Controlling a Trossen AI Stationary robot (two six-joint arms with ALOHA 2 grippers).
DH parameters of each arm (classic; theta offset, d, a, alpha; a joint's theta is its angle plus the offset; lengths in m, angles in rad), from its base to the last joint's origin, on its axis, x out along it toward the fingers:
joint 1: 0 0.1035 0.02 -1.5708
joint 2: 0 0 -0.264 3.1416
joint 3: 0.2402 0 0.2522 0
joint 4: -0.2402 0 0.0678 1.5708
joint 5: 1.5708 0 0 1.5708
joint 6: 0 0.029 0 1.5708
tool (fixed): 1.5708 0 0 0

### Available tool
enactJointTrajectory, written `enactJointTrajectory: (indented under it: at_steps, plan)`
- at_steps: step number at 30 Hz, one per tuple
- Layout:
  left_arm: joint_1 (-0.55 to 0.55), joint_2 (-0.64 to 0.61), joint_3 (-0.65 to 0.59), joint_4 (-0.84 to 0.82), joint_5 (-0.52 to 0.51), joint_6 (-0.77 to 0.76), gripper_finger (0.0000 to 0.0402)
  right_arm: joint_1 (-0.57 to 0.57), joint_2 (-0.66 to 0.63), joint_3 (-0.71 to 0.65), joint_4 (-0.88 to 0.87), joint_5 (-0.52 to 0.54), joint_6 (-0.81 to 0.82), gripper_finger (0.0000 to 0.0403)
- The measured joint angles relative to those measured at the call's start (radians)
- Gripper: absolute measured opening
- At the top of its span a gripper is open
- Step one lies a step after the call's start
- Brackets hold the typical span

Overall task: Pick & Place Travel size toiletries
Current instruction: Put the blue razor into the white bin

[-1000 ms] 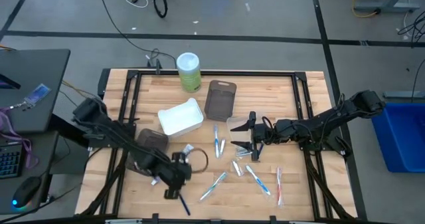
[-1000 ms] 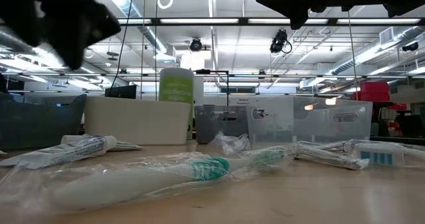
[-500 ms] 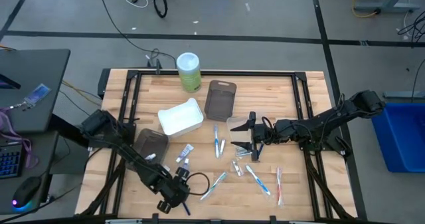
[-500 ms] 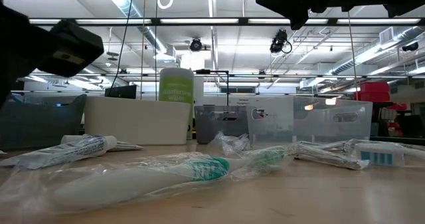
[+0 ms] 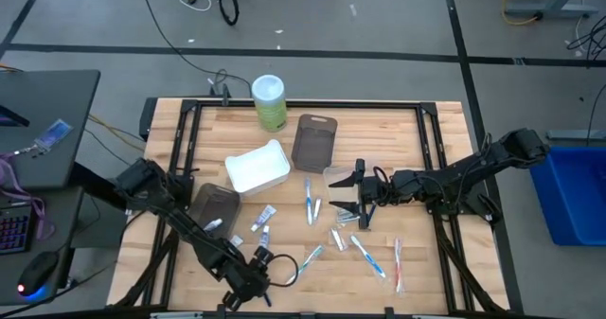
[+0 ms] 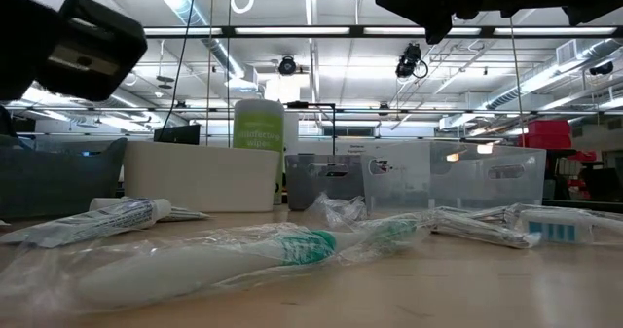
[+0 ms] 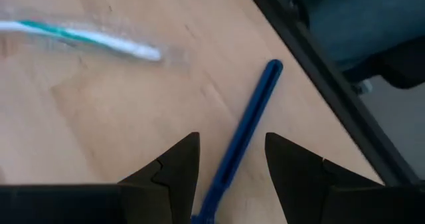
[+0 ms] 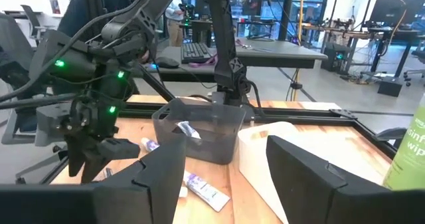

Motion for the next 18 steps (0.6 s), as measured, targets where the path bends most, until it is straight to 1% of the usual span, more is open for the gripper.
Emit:
enactJointTrajectory:
  at_steps: [4, 7, 10, 12, 15, 18]
  plan:
    - [0.000, 0.021, 0.000, 0.018, -0.012, -0.001, 0.0179, 0.000, 0.000, 0.000, 0.006, 0.001, -0.031, 0.0220]
    - [0.002, 0.044, 0.002, 0.037, 0.013, -0.013, 0.0179, 0.000, -0.001, 0.001, 0.018, 0.001, -0.062, 0.0227]
    - [-0.006, 0.065, -0.002, 0.017, 0.046, -0.020, 0.0179, 0.000, -0.002, 0.001, 0.035, 0.001, -0.084, 0.0234]
    - [-0.014, 0.070, 0.002, 0.003, 0.036, -0.018, 0.0177, 0.000, -0.001, 0.000, 0.038, 0.001, -0.092, 0.0238]
    - [-0.014, 0.075, 0.000, -0.008, 0.029, -0.012, 0.0166, 0.000, -0.001, 0.000, 0.034, 0.001, -0.103, 0.0243]
    - [-0.015, 0.076, -0.001, -0.011, 0.011, -0.010, 0.0144, 0.000, -0.001, 0.000, 0.033, 0.001, -0.103, 0.0247]
